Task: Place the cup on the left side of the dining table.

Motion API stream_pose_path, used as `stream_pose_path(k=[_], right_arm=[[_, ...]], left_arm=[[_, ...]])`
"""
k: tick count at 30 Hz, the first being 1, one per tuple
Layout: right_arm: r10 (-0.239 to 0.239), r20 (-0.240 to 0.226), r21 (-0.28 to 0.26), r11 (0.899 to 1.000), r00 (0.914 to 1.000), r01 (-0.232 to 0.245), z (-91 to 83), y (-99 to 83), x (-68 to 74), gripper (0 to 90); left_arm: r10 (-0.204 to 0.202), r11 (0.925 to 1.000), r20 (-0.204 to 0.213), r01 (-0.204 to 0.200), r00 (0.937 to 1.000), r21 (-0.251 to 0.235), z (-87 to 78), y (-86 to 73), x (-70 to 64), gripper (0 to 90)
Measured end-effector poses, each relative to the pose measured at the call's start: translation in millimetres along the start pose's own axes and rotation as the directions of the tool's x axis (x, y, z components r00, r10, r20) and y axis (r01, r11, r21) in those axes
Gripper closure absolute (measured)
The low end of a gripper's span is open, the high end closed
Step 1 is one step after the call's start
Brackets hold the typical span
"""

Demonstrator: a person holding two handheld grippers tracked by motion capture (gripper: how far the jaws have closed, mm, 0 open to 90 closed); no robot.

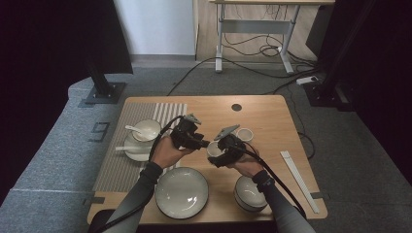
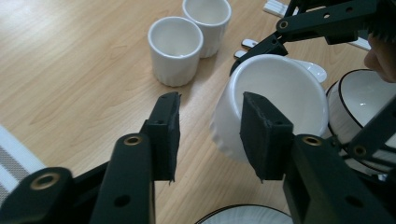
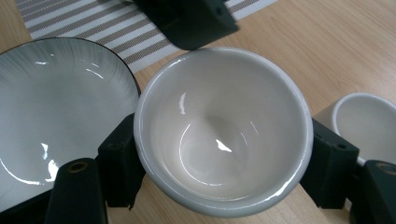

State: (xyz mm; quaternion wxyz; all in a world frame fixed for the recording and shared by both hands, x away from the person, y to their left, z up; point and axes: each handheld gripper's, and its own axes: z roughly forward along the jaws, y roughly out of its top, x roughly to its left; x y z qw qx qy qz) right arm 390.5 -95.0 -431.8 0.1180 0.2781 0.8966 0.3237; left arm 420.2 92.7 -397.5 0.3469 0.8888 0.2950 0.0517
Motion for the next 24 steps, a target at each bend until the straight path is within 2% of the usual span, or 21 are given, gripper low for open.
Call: stream_pose_path(k=[4, 7, 12, 16, 18, 24], right_arm=[[-0.005, 0.000, 0.006, 1.000, 1.0000, 0.005, 0.9, -0.4, 0.4, 26.9], [-0.006, -0.002, 0.001, 1.000, 1.0000, 0.006, 1.0, 0.2, 1.0, 27.0], [-0.010, -0.012, -0.009, 1.000, 0.9999, 0.010, 1.2, 2.7, 4.0, 27.0], [-0.021, -0.011, -0.009, 1.000, 0.9997, 0.021, 1.7, 4.3, 6.1, 27.0], [-0.023, -0.012, -0.013, 1.000, 0.9997, 0.022, 2.0, 5.4, 7.6, 27.0], [-0.031, -0.009, -0.010, 0.999, 0.9995, 0.031, 3.4, 5.7, 8.4, 26.9]], left_arm=[[-0.012, 0.9999, 0.014, 0.012, 0.9998, -0.009, 0.3, 0.2, 1.0, 62.0], [-0.026, 0.9992, 0.051, 0.028, 0.9984, -0.030, -1.2, 0.7, 0.3, 61.4], [-0.016, 0.9998, 0.059, 0.016, 0.9981, -0.010, 5.3, 4.0, -6.6, 60.2], [-0.004, 0.9998, 0.048, 0.003, 0.9988, 0.019, 11.1, 5.1, -8.6, 64.2], [-0.002, 0.9987, 0.024, 0.001, 0.9997, 0.051, 16.1, 5.3, -10.1, 67.8], [-0.018, 0.9955, 0.004, 0.018, 0.9998, 0.093, 21.0, 5.9, -10.4, 76.4]])
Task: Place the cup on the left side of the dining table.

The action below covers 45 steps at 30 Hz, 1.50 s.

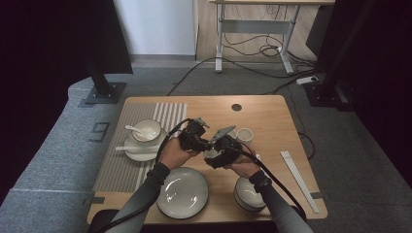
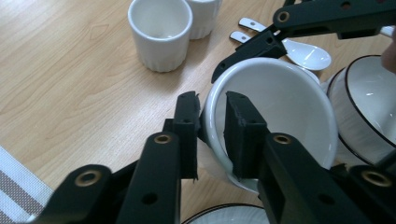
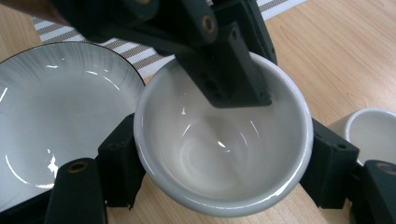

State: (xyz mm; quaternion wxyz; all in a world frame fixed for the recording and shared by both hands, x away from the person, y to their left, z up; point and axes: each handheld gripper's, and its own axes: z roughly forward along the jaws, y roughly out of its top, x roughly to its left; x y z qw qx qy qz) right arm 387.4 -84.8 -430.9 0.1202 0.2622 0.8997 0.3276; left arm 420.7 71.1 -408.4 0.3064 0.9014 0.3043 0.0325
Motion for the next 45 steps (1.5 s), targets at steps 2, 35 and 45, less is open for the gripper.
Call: stream_pose_path(k=[2, 35, 45], right_arm=[[0.003, -0.002, 0.002, 1.000, 1.0000, -0.003, 0.9, -0.1, 0.3, 26.9], [0.012, -0.050, -0.068, 0.998, 0.9987, -0.015, -7.3, -0.1, -6.2, 17.6], [0.013, -0.037, -0.076, 0.997, 0.9992, -0.016, -13.1, -6.4, -11.7, 16.3]], left_arm=[[0.004, 1.0000, -0.010, -0.004, 0.9999, 0.008, 0.3, 0.1, -0.8, 77.4], [-0.009, 0.9998, -0.056, 0.010, 0.9984, 0.015, -16.2, -5.1, 4.5, 82.5], [-0.037, 0.9992, -0.080, 0.038, 0.9961, 0.014, -25.5, -15.8, 15.0, 82.8]])
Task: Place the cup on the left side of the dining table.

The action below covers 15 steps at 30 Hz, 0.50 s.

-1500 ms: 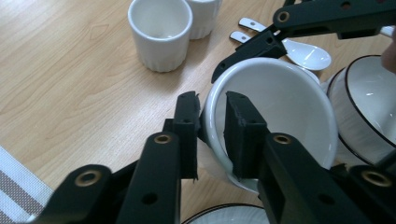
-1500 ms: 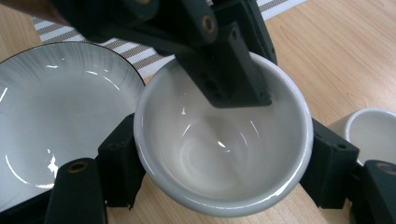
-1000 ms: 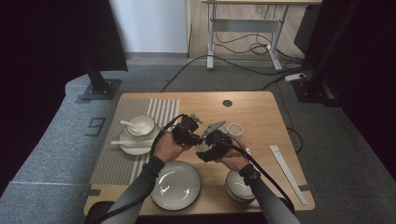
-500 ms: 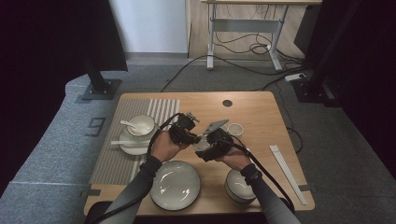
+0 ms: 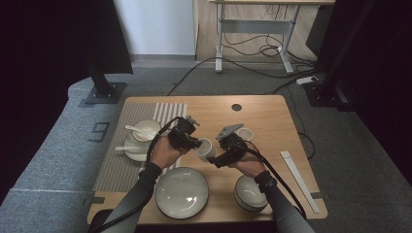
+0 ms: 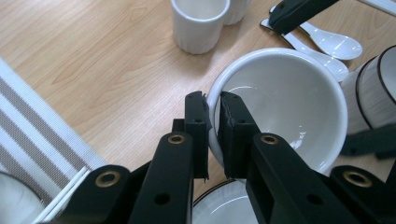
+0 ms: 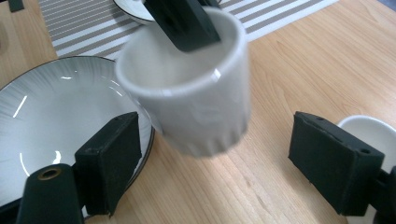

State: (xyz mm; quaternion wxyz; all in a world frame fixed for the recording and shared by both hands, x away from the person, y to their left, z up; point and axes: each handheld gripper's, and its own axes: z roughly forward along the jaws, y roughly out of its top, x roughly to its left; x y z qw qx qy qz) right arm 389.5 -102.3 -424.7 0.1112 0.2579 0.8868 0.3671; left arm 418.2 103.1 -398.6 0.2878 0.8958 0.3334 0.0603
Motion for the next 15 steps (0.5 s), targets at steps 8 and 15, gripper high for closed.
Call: stream_pose_path(k=[8, 15], right_arm=[[0.022, 0.019, -0.003, 1.000, 0.9996, -0.021, -7.0, -9.0, -8.2, 16.1], [0.047, 0.041, -0.012, 0.999, 0.9981, -0.046, -17.3, -18.1, -17.6, 16.4]], left_arm=[[-0.027, 0.9996, -0.013, 0.027, 0.9996, -0.002, -9.0, -10.6, 10.6, 82.9], [-0.063, 0.9980, -0.036, 0.063, 0.9974, 0.000, -19.3, -24.9, 23.3, 83.0]])
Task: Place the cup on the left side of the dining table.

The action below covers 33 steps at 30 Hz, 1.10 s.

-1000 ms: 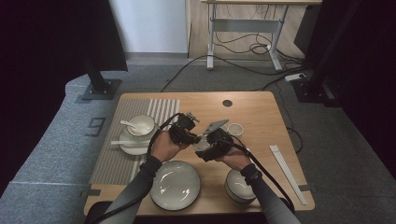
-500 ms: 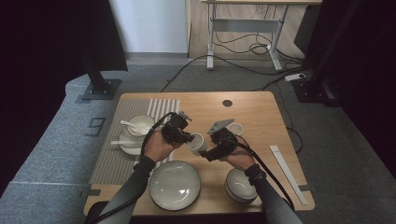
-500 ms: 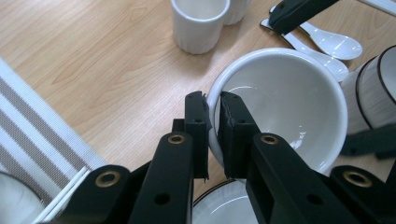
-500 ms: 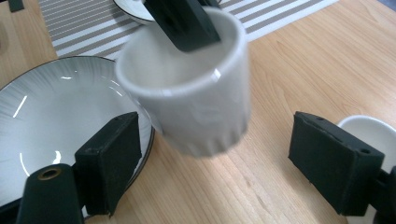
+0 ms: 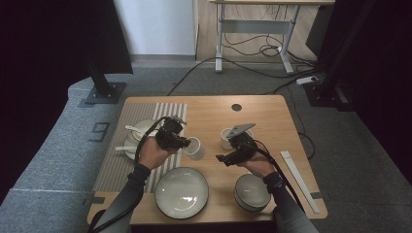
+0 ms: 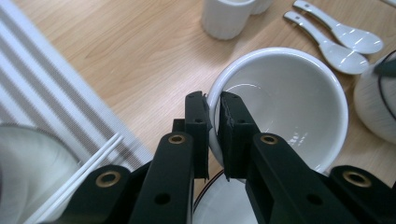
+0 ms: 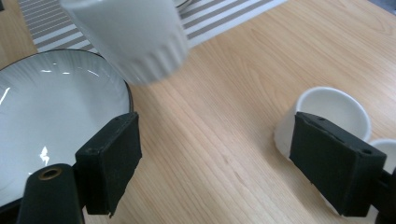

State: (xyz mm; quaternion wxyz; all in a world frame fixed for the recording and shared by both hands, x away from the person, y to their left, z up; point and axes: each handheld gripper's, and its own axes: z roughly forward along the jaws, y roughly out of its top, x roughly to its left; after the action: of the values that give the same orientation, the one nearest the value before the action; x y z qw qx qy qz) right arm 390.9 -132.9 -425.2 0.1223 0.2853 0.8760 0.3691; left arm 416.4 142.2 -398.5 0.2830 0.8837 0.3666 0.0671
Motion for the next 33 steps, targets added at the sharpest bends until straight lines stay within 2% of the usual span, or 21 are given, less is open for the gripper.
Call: stream_pose_path(k=[17, 33], right_arm=[[0.044, 0.026, -0.009, 0.999, 0.9987, -0.044, -12.3, -16.7, -13.1, 18.2], [0.085, 0.047, -0.020, 0.996, 0.9953, -0.084, -21.9, -32.7, -23.7, 18.9]], left_arm=[[-0.077, 0.9970, -0.045, 0.077, 0.9960, 0.007, -16.4, -35.7, 30.4, 83.2], [-0.138, 0.9894, -0.104, 0.142, 0.9850, 0.031, -24.7, -69.3, 51.0, 83.3]])
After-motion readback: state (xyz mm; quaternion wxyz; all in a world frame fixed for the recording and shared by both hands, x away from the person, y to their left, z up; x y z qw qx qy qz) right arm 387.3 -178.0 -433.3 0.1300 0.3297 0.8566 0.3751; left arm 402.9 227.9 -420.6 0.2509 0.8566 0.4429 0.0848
